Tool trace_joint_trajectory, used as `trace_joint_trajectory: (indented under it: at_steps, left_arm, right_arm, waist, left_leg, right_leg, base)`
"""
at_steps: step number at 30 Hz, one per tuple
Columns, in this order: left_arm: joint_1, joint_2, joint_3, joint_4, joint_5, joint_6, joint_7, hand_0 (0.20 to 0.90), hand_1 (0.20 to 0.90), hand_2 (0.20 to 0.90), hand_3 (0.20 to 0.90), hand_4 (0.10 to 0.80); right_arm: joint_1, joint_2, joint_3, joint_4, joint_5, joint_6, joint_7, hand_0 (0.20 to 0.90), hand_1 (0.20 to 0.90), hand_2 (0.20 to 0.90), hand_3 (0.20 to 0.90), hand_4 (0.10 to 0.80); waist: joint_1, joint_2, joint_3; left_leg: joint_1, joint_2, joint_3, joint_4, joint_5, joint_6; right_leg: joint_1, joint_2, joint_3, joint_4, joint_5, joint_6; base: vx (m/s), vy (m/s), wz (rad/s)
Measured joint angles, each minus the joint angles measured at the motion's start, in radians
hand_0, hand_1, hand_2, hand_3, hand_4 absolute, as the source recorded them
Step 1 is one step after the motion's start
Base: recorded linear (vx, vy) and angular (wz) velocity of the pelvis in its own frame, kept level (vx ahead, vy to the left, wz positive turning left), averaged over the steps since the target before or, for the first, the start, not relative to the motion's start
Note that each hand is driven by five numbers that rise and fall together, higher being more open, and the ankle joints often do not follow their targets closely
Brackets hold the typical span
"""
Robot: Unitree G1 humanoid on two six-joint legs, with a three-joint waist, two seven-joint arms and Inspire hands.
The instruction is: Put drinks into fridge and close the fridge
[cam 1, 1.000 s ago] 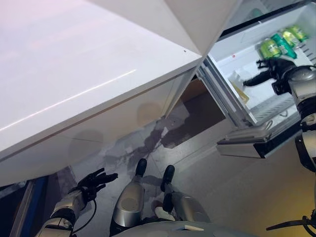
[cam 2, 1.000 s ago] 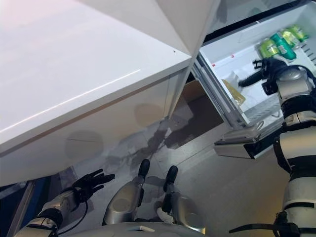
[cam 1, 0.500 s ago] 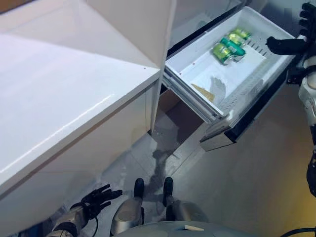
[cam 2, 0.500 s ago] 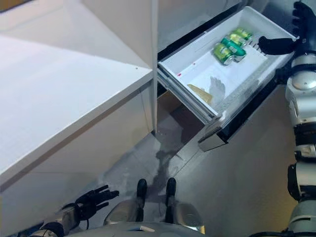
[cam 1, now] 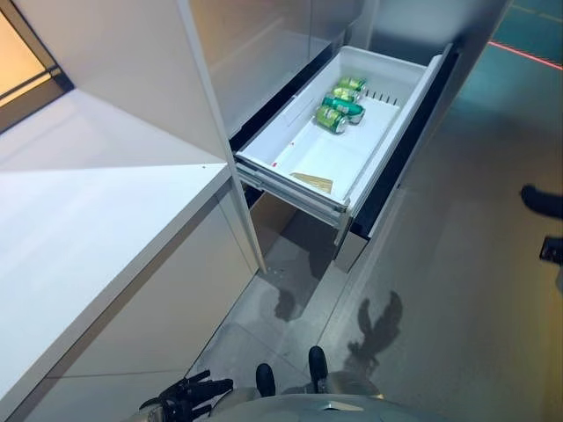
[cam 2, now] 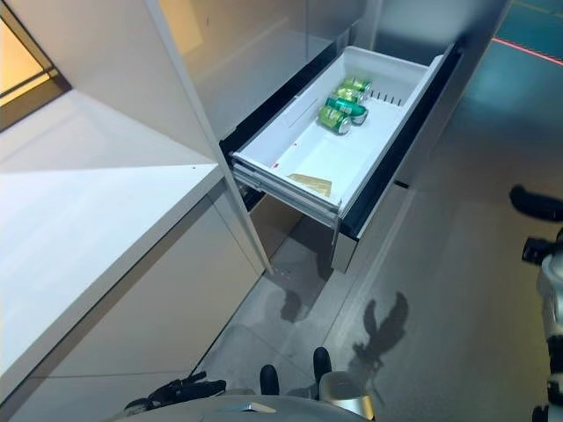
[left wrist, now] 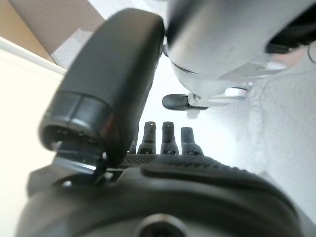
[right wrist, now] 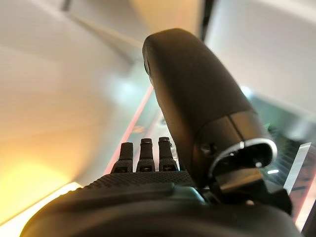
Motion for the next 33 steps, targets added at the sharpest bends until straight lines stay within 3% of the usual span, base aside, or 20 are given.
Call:
trace_joint_trajectory:
  at_steps: [5, 11, 17, 33]
  left_arm:
    - [-0.115, 0.013, -0.013, -0.027, -0.004, 0.001, 0.052, 0.9, 0.9, 0.9, 0.9, 0.8]
    - [-0.289, 0.03, -0.059, -0.062, -0.028, -0.02, 0.108, 0.9, 0.9, 0.9, 0.9, 0.8]
    - [-0.334, 0.033, -0.075, -0.063, -0.051, -0.06, 0.168, 0.9, 0.9, 0.9, 0.9, 0.8]
    - [-0.34, 0.027, -0.108, -0.093, -0.049, -0.065, 0.228, 0.9, 0.9, 0.9, 0.9, 0.8]
  right_arm:
    - [-0.024, 0.038, 0.066, 0.008, 0.045, 0.001, -0.018, 0.9, 0.9, 0.9, 0.9, 0.8]
    - [-0.21, 0.042, 0.202, 0.027, 0.065, -0.014, -0.011, 0.9, 0.9, 0.9, 0.9, 0.8]
    - [-0.349, 0.045, 0.316, 0.031, 0.059, -0.068, 0.029, 0.9, 0.9, 0.9, 0.9, 0.8]
    - [-0.489, 0.079, 0.459, -0.067, -0.089, -0.104, 0.09, 0.9, 0.9, 0.9, 0.9, 0.8]
  waist:
    - [-0.01, 0.002, 0.105]
    - [0.003, 0.004, 0.29]
    - [0.044, 0.006, 0.32]
    - [0.071, 0.008, 0.324]
  left_leg:
    - [-0.156, 0.002, 0.014, 0.152, -0.029, 0.005]
    - [-0.389, 0.003, -0.004, 0.369, -0.069, 0.019]
    - [-0.546, -0.008, -0.022, 0.501, -0.083, 0.029]
    - [-0.637, -0.014, -0.065, 0.541, -0.084, 0.027]
  right_leg:
    - [-0.15, -0.008, 0.004, 0.119, -0.004, -0.003]
    - [-0.357, -0.017, -0.008, 0.299, -0.018, -0.006]
    - [-0.532, -0.035, -0.023, 0.474, -0.069, -0.01]
    - [-0.605, -0.036, -0.05, 0.526, -0.086, -0.015]
  base:
    - [-0.279, -0.057, -0.08]
    - [-0.201, -0.022, 0.08]
    - [-0.017, -0.002, 0.14]
    - [0.017, -0.003, 0.06]
